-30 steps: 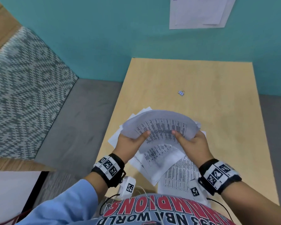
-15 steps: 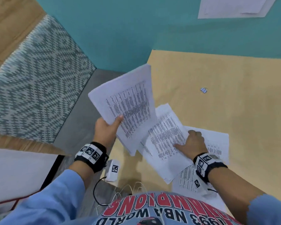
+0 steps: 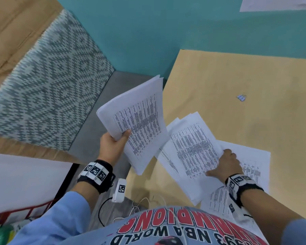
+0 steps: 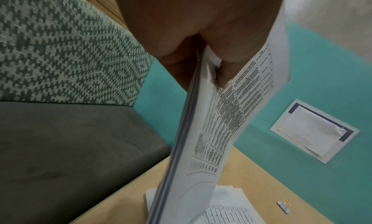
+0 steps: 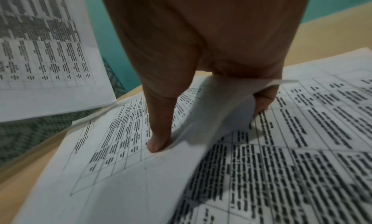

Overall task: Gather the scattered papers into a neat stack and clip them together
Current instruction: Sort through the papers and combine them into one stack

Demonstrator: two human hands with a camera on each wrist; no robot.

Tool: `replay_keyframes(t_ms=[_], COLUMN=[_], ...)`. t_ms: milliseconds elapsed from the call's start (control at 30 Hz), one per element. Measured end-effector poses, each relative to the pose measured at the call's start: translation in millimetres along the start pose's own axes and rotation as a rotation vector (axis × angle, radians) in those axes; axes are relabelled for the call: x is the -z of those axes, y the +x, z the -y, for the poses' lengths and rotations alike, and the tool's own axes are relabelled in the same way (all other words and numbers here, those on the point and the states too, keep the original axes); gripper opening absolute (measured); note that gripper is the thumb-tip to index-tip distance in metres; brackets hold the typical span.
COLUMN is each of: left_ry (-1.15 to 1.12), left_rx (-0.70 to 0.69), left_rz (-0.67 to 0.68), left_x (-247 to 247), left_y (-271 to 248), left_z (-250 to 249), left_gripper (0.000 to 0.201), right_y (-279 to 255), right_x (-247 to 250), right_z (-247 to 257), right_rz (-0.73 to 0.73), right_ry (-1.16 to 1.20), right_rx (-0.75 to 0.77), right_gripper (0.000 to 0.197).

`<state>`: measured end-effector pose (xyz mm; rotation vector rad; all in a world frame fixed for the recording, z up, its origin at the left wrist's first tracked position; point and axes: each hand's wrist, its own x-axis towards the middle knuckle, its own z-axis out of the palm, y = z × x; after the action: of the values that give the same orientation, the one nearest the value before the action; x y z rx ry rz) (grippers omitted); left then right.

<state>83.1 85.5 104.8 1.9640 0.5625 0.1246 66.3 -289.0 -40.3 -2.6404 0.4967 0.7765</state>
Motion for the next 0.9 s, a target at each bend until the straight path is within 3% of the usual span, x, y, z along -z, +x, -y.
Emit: replay_keyframes(t_ms=[200,300,433,567,667,767,900], left_ry=[-0.007,0.003,-0.015,-0.015,-0.018,-0.032,-0.055], left_rx=[-0.019,-0.031,-0.038,-0.059,-0.048,-0.038,-0.035], left_rz=[0.058,0.075,0.083,0.102,0.115,0.149,0.175], left_x=[-14,-21,-27,-34,-40,-47,-55], left_y=[-4,-6,-10,-18,-22,-28,-37], left_z=[-5,-9,-10,-15,-14,-13,-17], left_gripper=[0.008,0.013,0.01,0.011,0.011,0.011,0.012], right_y=[4,-3,-12,-34,-59,-85,-83], right_x=[-8,-12,-4,15,19,12,0], right_z=[-8,-12,-34,-80,-126,-163,-173], right_rz=[0.139,0.135,0.176,0.168,0.101,0.161,-0.057], right_ry=[0.037,0.043,0.241,0.397,0.4,0.298,0.153], right_rx=[0.15,0.213,0.202,0.095,-0.058,-0.142,-0.187], right_gripper=[0.05,0.034,0.037,0.046,0.055,0.061,0.093])
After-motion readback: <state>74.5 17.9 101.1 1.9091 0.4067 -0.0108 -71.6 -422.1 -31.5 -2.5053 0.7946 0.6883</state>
